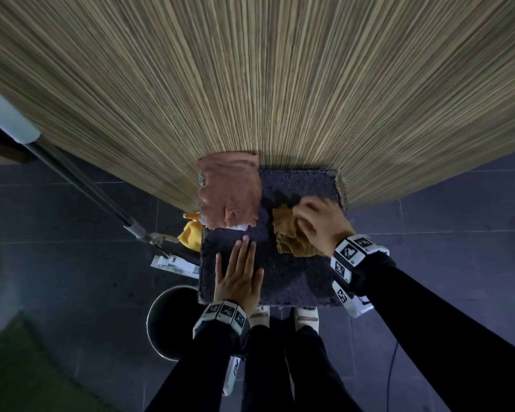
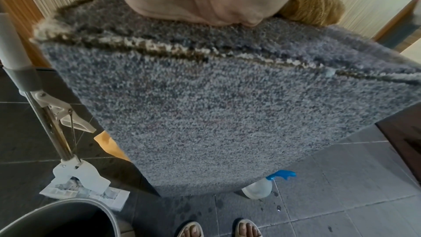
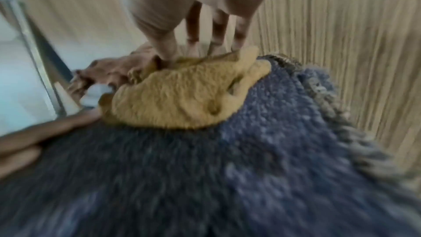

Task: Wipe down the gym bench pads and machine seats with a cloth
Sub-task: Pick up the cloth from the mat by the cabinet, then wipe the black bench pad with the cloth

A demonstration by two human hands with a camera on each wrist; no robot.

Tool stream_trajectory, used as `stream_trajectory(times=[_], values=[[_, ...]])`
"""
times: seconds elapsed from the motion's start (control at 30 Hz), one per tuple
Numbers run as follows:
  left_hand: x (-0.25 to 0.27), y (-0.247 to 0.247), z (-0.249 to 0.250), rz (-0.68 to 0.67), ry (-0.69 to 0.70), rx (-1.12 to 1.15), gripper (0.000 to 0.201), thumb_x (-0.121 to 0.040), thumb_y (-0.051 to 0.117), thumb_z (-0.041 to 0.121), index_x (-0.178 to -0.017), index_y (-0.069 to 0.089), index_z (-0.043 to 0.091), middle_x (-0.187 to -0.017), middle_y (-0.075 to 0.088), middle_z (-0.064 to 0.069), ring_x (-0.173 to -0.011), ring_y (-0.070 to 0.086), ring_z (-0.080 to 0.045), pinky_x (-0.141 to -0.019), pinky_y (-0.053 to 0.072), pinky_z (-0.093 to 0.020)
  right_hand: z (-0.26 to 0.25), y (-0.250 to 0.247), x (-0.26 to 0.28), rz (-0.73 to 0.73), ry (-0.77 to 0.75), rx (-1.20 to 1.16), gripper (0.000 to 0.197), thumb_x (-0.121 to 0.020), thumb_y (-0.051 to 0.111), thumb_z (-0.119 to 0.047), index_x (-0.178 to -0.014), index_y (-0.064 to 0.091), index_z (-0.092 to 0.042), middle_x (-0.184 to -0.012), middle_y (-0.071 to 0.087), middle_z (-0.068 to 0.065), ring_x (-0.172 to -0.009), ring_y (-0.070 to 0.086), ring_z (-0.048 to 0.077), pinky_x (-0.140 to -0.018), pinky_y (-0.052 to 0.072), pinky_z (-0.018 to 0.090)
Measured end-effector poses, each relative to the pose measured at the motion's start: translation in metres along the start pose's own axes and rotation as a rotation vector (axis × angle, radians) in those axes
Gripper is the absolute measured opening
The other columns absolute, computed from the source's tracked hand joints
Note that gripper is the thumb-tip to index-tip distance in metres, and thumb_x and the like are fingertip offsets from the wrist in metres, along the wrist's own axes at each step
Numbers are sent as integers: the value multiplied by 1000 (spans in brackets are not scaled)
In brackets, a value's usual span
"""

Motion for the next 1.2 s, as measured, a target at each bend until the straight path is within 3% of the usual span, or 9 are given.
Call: stream_trajectory(times=[0.07, 0.17, 0.23, 0.33, 0.5, 0.7, 0.87, 1.0, 1.2], values=[[0, 0, 0, 6, 4, 12, 59, -99, 14, 45, -143, -21, 30, -151, -28, 15, -139, -26, -4, -108, -28, -37, -10, 10, 9, -14, -98, -6, 22, -85, 66, -20, -106, 67, -13, -119, 59, 13, -108, 56, 38, -96, 41, 56], [0, 0, 0, 6, 7, 8, 58, -97, 9, 46, -142, -24, 30, -149, -31, 15, -137, -30, -3, -107, -30, -36, 1, 38, 18, -189, -12, 30, 46, -94, 46, -43, -138, 44, -30, -150, 33, 2, -140, 25, 28, -114, 15, 51], [0, 0, 0, 2, 4, 14, 58, -96, 8, 47, -142, -25, 31, -149, -32, 16, -138, -30, -3, -107, -30, -36, 5, 47, 20, -227, 12, 118, 58, -91, 37, -57, -145, 26, -38, -156, 18, -4, -144, 11, 24, -116, 7, 50], [0, 0, 0, 4, 0, 18, 58, -94, 3, 49, -142, -23, 31, -150, -30, 15, -138, -29, -4, -107, -29, -36, 3, 53, 19, -282, 25, 219, 74, -81, 36, -73, -146, 18, -41, -156, 13, -2, -144, 10, 27, -114, 9, 53], [-1, 0, 0, 16, 3, 11, 61, -99, 19, 46, -144, -20, 29, -150, -28, 15, -140, -24, -6, -107, -29, -36, -8, 49, 17, -268, 37, 259, 59, -87, 51, -52, -141, 30, -44, -148, 30, 8, -132, 28, 34, -99, 29, 51], [0, -4, 3, -40, 1, 41, 63, -99, 23, 44, -146, -17, 29, -152, -26, 15, -136, -30, -3, -111, -21, -41, -22, 65, 24, -436, 110, 155, 70, -87, 47, -13, -145, 20, -40, -146, 23, 8, -124, 32, 35, -100, 36, 48], [1, -22, 8, -144, -44, 199, 57, -99, 33, 34, -151, 11, 25, -159, -3, 12, -145, -3, -5, -117, 1, -49, -12, 40, 38, -364, 316, -97, 46, -87, 49, -31, -131, 42, -41, -133, 43, 0, -117, 49, 29, -95, 45, 40], [7, -64, 13, -42, -51, 245, 46, -96, 43, 28, -142, 39, 25, -146, 41, 4, -132, 41, -16, -108, 30, -37, -12, 10, 55, -243, 396, -263, 28, -82, 52, -39, -110, 53, -39, -112, 59, -4, -99, 59, 23, -83, 50, 33], [30, -101, 27, -26, -30, 457, 35, -94, 49, 18, -128, 56, 19, -131, 57, -1, -117, 55, -20, -97, 43, -36, -24, -29, 83, -164, 427, -351, 41, -62, 68, -58, -95, 57, -36, -87, 62, -14, -80, 58, 11, -71, 44, 23]])
Point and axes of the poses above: each hand's wrist, its own x-axis away from the middle knuckle, its own y-axis out of the palm, z = x × y, the point moved 10 cm from there along -x, towards the middle knuckle
